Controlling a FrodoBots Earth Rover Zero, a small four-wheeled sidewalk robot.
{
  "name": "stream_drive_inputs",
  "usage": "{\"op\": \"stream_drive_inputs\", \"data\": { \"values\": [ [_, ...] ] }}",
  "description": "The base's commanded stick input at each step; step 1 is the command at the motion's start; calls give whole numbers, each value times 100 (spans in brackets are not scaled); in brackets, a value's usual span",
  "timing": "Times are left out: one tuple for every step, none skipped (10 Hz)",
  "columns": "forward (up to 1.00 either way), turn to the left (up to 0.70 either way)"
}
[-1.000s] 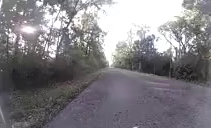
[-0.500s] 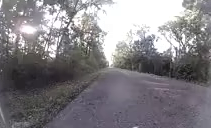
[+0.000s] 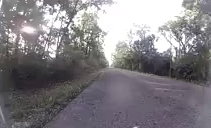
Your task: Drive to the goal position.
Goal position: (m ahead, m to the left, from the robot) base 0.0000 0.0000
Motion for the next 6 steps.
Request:
{"op": "stream_drive_inputs", "data": {
  "values": [
    [5, 0],
    [5, 0],
    [5, 0],
    [5, 0],
    [5, 0],
    [5, 0]
  ]
}}
